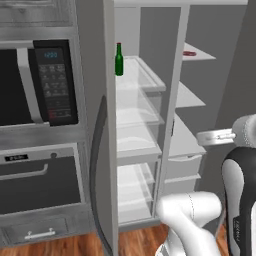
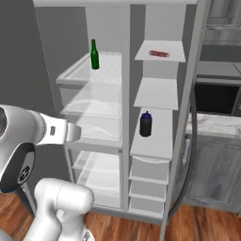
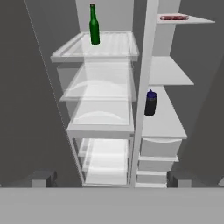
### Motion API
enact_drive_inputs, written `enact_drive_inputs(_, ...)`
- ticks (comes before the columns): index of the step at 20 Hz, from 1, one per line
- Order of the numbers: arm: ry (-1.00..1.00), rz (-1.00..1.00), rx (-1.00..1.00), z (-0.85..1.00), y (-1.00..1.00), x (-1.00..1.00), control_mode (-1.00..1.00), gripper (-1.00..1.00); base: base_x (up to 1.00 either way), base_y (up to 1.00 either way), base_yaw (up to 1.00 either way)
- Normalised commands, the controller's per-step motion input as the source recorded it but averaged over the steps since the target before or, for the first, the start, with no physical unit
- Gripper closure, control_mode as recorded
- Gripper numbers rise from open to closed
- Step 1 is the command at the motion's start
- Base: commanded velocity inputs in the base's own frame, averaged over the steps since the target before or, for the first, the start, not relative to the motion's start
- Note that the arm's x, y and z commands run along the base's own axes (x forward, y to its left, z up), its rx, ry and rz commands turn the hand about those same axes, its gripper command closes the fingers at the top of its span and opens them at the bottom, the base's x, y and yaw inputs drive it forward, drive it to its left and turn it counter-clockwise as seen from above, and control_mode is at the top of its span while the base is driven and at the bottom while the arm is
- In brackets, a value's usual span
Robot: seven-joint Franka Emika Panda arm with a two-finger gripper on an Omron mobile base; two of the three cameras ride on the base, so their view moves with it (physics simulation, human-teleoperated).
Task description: There's a steak in the fridge that needs to be moved to the freezer for freezing. Pick up the steak from the fridge, place it on any shelf in the freezer, and close the fridge and freezer doors when done.
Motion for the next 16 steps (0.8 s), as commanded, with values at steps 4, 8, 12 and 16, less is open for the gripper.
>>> enact_drive_inputs(4, 0.0, 0.0, 0.0, 0.0, 0.0, 0.0, 1.0, -1.0, -0.56, 0.06, 0.0)
enact_drive_inputs(8, 0.0, 0.0, 0.0, 0.0, 0.0, 0.0, 1.0, -1.0, -0.08, 0.0, 0.0)
enact_drive_inputs(12, 0.0, 0.0, 0.0, 0.0, -0.04, -0.18, -1.0, -1.0, -0.18, 0.0, 0.0)
enact_drive_inputs(16, 0.0, -0.05, 0.0, 0.0, -0.72, -0.34, -1.0, -1.0, 0.0, 0.0, 0.0)
